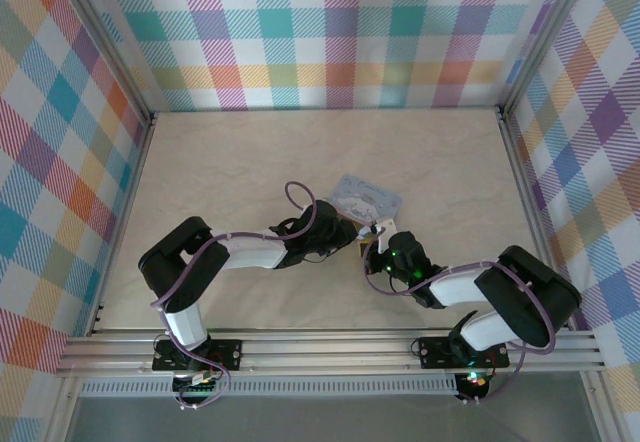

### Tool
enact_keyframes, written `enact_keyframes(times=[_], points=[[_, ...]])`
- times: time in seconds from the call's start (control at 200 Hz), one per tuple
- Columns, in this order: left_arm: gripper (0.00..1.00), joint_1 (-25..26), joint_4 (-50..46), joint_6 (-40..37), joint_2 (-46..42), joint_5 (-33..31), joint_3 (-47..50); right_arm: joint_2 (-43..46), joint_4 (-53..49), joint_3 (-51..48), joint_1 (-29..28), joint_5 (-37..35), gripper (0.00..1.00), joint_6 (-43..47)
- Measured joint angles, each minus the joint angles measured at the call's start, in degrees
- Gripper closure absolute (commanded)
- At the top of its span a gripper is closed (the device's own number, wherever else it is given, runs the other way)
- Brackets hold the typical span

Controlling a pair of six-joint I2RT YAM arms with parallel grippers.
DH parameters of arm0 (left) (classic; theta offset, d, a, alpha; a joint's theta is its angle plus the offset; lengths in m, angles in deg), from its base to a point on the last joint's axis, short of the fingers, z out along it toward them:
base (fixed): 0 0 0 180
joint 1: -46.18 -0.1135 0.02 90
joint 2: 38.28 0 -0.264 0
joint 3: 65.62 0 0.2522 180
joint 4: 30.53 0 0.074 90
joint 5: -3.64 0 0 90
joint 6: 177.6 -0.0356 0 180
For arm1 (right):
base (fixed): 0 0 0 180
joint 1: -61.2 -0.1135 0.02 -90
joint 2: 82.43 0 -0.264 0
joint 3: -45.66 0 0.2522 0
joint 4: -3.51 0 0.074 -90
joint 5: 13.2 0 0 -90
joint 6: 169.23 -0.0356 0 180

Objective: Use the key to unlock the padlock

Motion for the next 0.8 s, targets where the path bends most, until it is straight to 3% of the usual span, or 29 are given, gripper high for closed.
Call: enact_keyframes(times=[0.8], points=[[0.73,0.0,-0.5,0.0,0.0,-0.2,-0.7,-0.5,0.9,0.0,0.3,-0.5,1.0,-0.1]])
